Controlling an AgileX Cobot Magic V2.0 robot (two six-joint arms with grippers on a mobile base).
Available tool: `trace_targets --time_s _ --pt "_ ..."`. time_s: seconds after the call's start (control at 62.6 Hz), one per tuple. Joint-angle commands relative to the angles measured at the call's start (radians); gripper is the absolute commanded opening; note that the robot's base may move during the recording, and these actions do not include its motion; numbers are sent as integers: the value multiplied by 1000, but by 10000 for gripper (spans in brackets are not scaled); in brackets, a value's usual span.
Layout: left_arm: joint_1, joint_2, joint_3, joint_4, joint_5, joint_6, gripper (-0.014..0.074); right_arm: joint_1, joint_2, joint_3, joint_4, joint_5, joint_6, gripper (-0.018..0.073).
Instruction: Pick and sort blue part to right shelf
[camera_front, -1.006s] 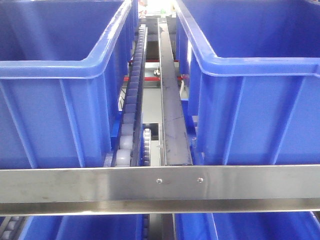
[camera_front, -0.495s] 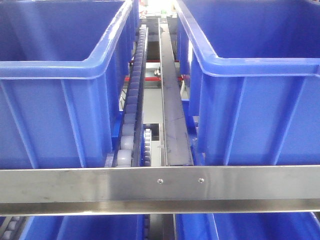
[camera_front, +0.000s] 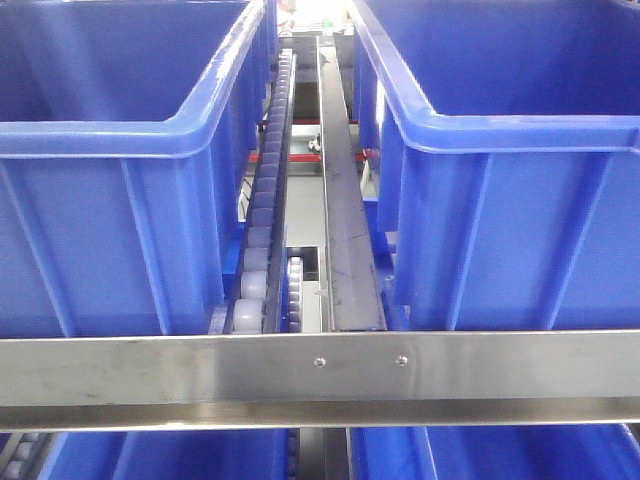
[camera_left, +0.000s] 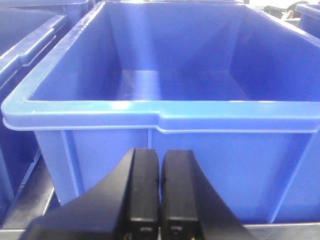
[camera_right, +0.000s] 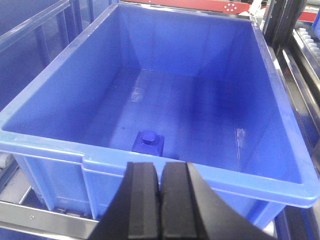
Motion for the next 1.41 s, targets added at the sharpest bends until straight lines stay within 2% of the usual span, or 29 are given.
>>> trace_targets --time_s 0.0,0.591,0.687,0.846,1.006,1.102,1.389 --pt "-1 -22 23 -11 -97 -4 123 0 11 -25 -13 -92 -5 84" --pt "-1 -22 23 -11 -97 -4 123 -4 11 -16 -6 -99 -4 84" --pt "-1 -22 23 -11 -97 -4 123 -53 11 37 2 -177 -5 84" --pt "-1 -22 23 -11 -97 -4 123 -192 10 220 72 -489 -5 84" --pt "-1 -22 23 -11 -97 -4 123 -242 -64 403 133 -670 -5 84" --pt "-1 -22 23 -11 -97 -4 123 -243 -155 406 133 -567 -5 84" --pt "-1 -20 23 -11 -97 -4 123 -242 -147 406 133 -546 -5 84"
